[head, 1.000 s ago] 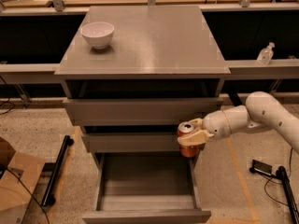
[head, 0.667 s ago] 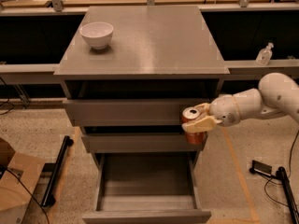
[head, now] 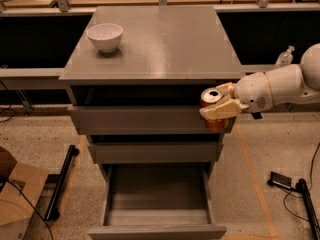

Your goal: Pick coke can from bottom drawer and place on counter

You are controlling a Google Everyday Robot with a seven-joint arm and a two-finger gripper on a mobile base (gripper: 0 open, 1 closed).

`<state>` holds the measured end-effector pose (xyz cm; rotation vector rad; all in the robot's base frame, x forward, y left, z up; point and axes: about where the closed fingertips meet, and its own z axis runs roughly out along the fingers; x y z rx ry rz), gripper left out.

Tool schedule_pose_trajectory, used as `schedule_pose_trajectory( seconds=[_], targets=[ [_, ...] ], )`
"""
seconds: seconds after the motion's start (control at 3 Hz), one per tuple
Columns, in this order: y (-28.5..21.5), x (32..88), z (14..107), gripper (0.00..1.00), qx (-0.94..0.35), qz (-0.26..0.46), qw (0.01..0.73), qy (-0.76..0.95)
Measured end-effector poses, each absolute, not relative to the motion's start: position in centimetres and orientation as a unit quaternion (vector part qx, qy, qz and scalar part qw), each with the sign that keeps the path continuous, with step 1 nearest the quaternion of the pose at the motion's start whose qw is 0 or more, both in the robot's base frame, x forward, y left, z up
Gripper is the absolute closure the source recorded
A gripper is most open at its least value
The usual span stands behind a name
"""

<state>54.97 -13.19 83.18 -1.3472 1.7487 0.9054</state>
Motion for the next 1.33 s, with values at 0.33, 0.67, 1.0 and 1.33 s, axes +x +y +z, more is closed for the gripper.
schedule_pose_trajectory(
  seconds=[0.33,0.67,1.0,1.33],
  targets=[
    [-13.6,56.0,84.0,1.0,-0.498,0.367,0.407,0.672],
    [-14.3,58.2,88.3,1.0,-0.467,0.375,0.467,0.651],
    [-15.8,60.1,93.7,1.0,-0.454,0.365,0.507,0.635],
    [-17.1,63.4,100.6,1.0,-0.445,0.352,0.537,0.624]
  ],
)
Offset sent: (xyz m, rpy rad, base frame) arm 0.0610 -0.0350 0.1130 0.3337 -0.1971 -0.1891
